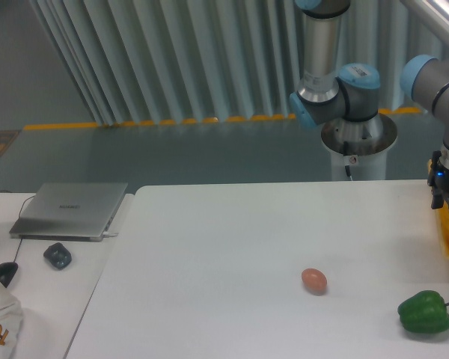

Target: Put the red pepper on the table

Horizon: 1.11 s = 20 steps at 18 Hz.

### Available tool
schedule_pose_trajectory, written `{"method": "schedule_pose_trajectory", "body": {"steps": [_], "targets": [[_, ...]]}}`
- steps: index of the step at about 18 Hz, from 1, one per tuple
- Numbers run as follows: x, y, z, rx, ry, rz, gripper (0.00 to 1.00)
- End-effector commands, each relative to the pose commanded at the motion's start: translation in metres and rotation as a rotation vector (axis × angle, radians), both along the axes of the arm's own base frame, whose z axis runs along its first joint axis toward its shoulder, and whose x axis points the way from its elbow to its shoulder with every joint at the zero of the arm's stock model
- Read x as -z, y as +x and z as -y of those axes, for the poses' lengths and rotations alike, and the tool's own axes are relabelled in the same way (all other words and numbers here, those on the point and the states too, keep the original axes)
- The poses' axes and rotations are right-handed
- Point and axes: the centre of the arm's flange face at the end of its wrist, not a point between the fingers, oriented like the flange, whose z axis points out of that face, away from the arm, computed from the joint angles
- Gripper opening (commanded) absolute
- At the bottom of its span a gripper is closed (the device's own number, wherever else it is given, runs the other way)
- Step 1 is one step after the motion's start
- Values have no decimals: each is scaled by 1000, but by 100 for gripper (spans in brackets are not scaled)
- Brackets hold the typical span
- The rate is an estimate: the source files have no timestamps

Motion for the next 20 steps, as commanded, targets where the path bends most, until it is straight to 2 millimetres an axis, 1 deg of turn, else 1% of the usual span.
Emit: {"method": "schedule_pose_trajectory", "body": {"steps": [1, 5, 7, 9, 10, 12, 14, 16, 17, 18, 19, 20], "targets": [[2, 0, 0, 3, -2, 0, 100], [-1, 0, 1, 0, 0, -3, 100], [2, -1, 4, -5, -2, 0, 100], [15, -1, 11, -21, -13, 19, 100], [15, -4, 14, -31, -8, 10, 100], [11, -16, 24, -47, 0, -9, 100], [12, -26, 36, -84, -11, -11, 100], [13, -51, 69, -145, -2, -3, 100], [16, -53, 75, -156, -3, 3, 100], [26, -53, 81, -169, -5, 25, 100], [37, -55, 91, -204, 14, 62, 100], [42, -56, 94, -221, 30, 81, 100]]}}
